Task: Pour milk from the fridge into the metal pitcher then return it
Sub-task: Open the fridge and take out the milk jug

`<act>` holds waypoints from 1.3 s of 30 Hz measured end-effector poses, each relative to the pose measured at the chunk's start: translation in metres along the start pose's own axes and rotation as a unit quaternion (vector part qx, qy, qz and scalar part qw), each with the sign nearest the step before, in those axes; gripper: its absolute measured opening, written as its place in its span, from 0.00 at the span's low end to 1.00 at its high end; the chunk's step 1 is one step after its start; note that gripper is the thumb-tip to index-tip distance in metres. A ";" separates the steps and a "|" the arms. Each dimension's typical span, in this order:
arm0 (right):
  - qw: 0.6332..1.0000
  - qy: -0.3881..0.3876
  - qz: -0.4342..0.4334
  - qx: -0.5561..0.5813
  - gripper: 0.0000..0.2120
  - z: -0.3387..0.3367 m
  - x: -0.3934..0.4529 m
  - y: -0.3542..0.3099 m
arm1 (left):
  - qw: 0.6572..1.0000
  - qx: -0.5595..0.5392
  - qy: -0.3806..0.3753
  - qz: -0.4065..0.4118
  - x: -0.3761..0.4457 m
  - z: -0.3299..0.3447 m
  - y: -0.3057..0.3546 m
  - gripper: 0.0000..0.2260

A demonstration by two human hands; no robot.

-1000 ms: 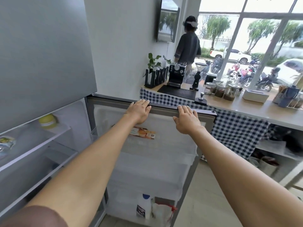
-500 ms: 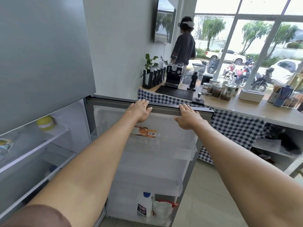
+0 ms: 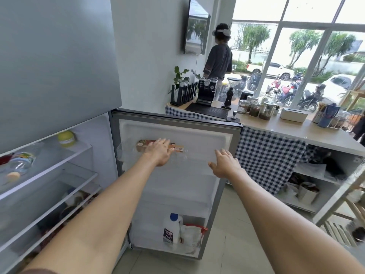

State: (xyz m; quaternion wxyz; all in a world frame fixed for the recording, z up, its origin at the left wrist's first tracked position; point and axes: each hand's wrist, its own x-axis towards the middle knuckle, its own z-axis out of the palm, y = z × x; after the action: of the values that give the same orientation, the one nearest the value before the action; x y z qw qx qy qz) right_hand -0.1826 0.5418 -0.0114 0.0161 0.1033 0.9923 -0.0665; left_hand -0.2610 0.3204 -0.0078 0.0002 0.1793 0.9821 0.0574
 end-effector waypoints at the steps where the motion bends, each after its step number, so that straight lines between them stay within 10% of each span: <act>1: 1.000 -0.007 -0.004 -0.007 0.32 0.007 -0.008 -0.001 | 1.000 0.006 -0.004 -0.002 -0.011 0.006 0.001 0.26; 19: 0.988 -0.154 -0.032 0.007 0.28 0.192 -0.069 -0.058 | 0.985 -0.006 -0.174 -0.010 -0.109 0.188 -0.068 0.25; 39: 0.969 -0.233 0.045 0.065 0.31 0.378 0.025 -0.035 | 0.962 -0.049 -0.267 -0.007 -0.011 0.387 -0.122 0.24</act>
State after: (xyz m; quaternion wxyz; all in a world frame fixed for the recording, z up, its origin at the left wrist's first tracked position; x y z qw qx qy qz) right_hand -0.2072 0.4618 -0.3829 0.2435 0.1306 0.9489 -0.1524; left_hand -0.2853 0.2463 -0.4065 0.2721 0.1808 0.9435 0.0557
